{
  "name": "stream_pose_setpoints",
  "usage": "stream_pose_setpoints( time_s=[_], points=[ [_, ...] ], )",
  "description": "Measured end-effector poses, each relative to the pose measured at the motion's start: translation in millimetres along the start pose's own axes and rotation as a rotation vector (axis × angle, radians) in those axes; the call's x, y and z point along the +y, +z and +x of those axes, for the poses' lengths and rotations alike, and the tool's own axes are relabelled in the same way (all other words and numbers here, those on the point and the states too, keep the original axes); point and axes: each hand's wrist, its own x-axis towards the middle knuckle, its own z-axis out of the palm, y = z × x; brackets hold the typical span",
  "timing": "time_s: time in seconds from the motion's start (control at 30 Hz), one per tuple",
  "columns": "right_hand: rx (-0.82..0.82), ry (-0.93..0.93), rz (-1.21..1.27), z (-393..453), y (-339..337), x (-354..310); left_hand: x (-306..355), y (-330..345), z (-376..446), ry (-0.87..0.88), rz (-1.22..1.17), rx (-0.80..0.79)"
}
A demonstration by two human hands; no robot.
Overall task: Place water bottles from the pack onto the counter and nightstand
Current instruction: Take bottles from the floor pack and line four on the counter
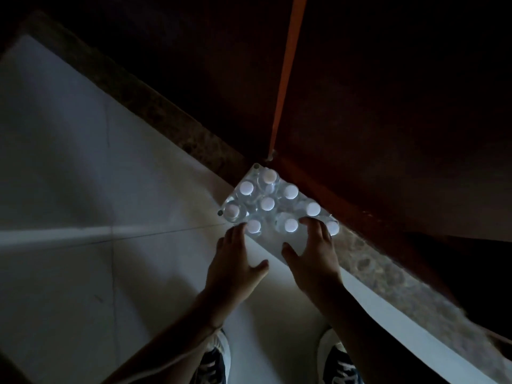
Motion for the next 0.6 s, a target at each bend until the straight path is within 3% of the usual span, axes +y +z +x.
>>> stream_pose_setpoints(
  time_s=[0.2,0.3,0.47,0.6],
  points=[
    [0.117,-0.049,0.074,45,74,66,-44,86,57,0.135,-0.043,0.285],
    [0.162,-0.057,0.105,57,92,79,-51,101,67,0.133,-0.1,0.333],
    [0.246,-0.057,0.103,66,95,76,-49,93,71,0.145,-0.12,0.352],
    [0.309,-0.071,0.108,45,70,45,-22,48,39,0.198,-0.112,0.376]
  ],
)
